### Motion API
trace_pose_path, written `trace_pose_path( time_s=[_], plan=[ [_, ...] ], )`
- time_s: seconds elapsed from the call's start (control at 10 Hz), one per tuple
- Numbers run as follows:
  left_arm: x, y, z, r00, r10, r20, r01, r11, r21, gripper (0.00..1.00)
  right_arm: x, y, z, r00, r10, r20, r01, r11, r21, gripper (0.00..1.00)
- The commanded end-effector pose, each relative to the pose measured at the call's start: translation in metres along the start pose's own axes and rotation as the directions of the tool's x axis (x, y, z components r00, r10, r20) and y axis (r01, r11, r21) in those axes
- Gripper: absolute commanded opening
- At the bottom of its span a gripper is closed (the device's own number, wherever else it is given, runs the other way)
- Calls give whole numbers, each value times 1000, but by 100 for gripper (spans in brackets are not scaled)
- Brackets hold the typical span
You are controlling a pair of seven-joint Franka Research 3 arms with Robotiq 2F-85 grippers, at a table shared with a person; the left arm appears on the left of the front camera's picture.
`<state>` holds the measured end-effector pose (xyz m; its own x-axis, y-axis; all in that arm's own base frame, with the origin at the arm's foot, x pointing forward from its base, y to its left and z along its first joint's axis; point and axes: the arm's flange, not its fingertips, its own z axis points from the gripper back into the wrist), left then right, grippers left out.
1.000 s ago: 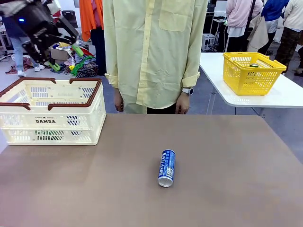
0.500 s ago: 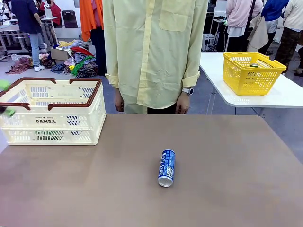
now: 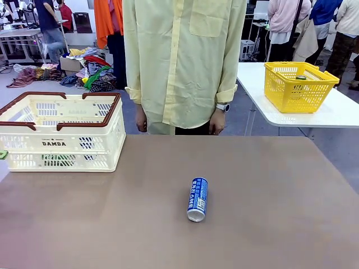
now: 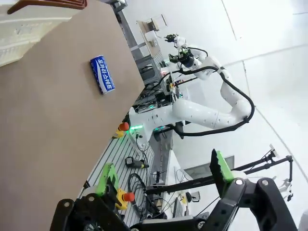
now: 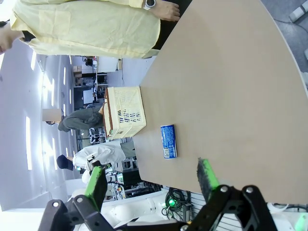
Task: Place the drinks into the Shopping basket.
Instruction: Pick up one drink and place it into the Shopping basket.
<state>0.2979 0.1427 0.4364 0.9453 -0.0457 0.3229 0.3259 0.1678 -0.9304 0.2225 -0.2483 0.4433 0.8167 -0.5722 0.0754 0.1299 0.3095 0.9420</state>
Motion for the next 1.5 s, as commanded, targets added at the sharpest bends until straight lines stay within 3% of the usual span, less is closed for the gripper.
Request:
trace_pose_path(
  time_s=[0.0, 1.4],
  plan=[
    [-12, -21, -6, 1000, -23, -1, 23, 1000, 14, 100, 0, 0, 1, 1000, 23, 0, -23, 1000, 14, 100],
    [-9, -20, -4, 1000, -30, -3, 30, 999, 23, 100, 0, 0, 1, 1000, 23, 0, -23, 1000, 14, 100]
  ],
)
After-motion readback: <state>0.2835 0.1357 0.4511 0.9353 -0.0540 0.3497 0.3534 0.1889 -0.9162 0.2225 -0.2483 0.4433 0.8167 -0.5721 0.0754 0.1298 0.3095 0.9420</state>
